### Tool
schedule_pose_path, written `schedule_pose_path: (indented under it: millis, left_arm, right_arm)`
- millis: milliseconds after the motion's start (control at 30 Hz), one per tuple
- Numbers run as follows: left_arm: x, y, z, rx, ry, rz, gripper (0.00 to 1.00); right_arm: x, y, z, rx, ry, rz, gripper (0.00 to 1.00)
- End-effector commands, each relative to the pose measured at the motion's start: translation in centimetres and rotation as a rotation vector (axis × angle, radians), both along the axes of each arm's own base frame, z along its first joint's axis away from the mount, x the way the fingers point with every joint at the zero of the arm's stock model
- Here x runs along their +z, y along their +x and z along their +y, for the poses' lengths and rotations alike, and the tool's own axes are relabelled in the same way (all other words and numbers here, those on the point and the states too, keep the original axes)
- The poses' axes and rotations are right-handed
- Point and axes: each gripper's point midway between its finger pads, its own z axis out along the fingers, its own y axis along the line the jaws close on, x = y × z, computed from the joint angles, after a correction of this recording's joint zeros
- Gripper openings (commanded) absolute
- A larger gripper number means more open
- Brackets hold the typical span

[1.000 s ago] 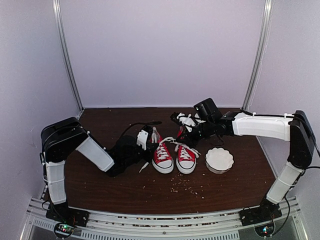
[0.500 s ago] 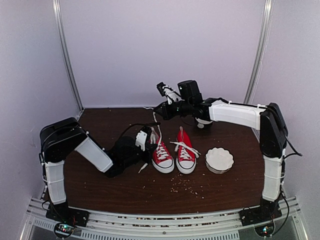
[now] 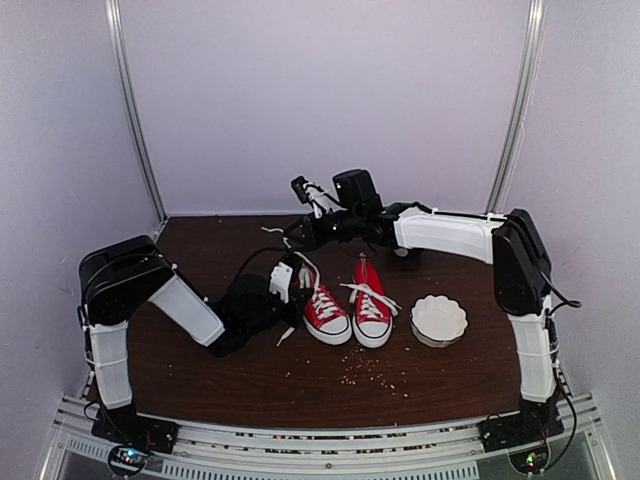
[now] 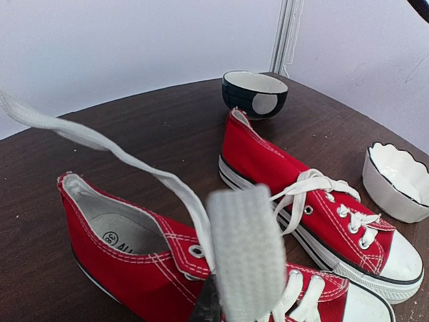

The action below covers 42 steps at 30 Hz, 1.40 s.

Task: Tie the shoes
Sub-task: Place the half-tied shoelace at the center of the board.

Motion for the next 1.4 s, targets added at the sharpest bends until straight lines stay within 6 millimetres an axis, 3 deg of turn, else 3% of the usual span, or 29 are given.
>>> schedule_pose_path:
  millis: [0,67,167,300,467,633,767,900,1000,1167,1367]
  left_arm:
    - [2.3,0.4,0.4,0.016,-0.040,-0.058,0.00]
    - [2.3,0.3,0.4,0.013,-0.038,-0.060,0.00]
    - [2.2,0.3,0.4,0.013,-0.035,-0.062,0.00]
    - [2.1,0.4,0.5,0.014,-0.042,-0.058,0.00]
    - [2.0,0.6,0.7,0.007,-0.064,-0.043,0.00]
    - [1.9,0.8,0.9,0.006,-0.077,-0.036,0.00]
    - [1.8,1.0,0.7,0.000,-0.069,-0.031,0.00]
    - [1.7,1.0,0.6,0.001,-0.067,-0.028,0.00]
    - [1.7,1.1,0.5,0.004,-0.064,-0.026,0.00]
    - [1.6,1.3,0.5,0.008,-0.059,-0.024,0.00]
    - [1.5,1.5,0.2,0.004,-0.054,-0.021,0.00]
  right_arm:
    - [0.6,-0.4,1.0,0.042,0.045,0.019,0.00]
    - [0.3,-1.0,1.3,0.075,0.052,0.051,0.01]
    - [0.1,-1.4,0.7,0.072,0.022,0.064,0.29]
    - [0.9,-1.3,-1.1,0.037,-0.017,0.029,0.41]
    - [1.3,-1.8,-4.1,0.022,-0.019,0.018,0.43]
    - [-0.3,-4.5,-5.8,0.105,0.002,0.003,0.44]
    - [-1.1,-5.8,-5.6,0.169,0.031,0.007,0.50]
    - [-1.4,-5.8,-4.7,0.172,0.058,0.004,0.52]
    - [-1.8,-6.0,-3.6,0.179,0.064,0.007,0.60]
    - [-2.9,-5.9,-3.1,0.170,0.058,0.027,0.58]
    - [-3.8,-5.8,-2.6,0.161,0.055,0.051,0.49]
